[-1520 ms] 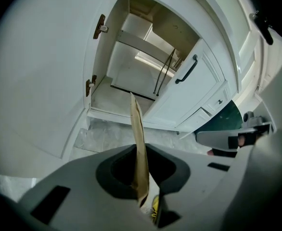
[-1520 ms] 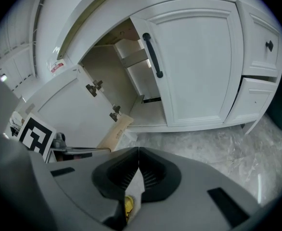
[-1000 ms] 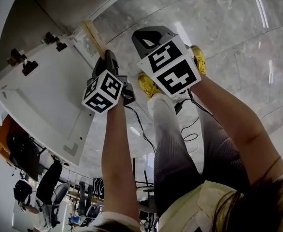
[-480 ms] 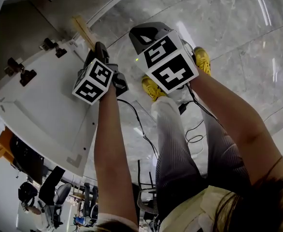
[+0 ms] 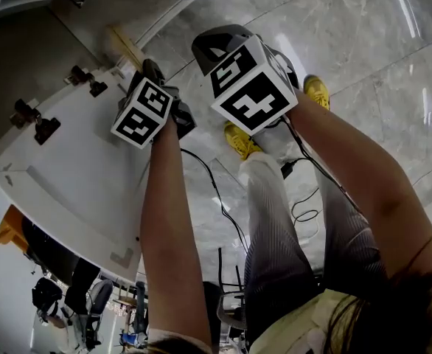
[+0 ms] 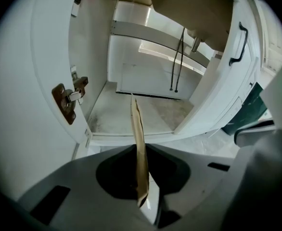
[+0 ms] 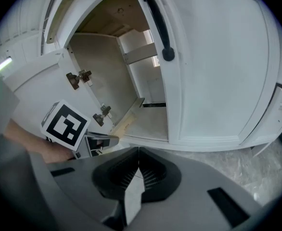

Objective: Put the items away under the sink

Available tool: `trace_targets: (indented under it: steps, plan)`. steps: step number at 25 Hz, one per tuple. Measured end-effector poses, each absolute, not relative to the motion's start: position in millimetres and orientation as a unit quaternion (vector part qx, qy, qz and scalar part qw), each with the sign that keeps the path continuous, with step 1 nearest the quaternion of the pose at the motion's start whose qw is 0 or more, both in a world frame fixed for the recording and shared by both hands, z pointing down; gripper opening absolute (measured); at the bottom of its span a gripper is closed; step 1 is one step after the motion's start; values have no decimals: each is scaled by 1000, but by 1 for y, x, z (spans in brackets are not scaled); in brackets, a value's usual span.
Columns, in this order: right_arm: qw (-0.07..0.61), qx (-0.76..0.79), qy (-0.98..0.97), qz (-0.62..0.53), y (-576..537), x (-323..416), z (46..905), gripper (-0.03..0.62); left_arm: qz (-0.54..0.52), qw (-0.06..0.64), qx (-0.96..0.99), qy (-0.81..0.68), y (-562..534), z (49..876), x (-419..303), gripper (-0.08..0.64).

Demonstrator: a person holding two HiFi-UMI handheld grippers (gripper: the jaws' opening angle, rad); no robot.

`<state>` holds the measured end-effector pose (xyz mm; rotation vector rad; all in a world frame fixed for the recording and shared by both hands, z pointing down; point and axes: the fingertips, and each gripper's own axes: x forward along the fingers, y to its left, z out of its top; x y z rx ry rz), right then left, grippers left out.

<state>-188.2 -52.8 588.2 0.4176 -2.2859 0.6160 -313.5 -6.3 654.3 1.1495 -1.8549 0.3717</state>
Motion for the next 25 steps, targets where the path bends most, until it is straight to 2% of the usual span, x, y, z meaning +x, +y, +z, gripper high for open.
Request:
trace_targets:
  steps: [18, 25]
  plan:
    - [358, 175, -882, 252, -60, -198, 613, 25, 203, 398, 441, -778, -45, 678, -369, 72]
    - [353, 178, -882, 258, -60, -199, 617, 25, 206, 401, 429, -783, -56, 687, -378, 74]
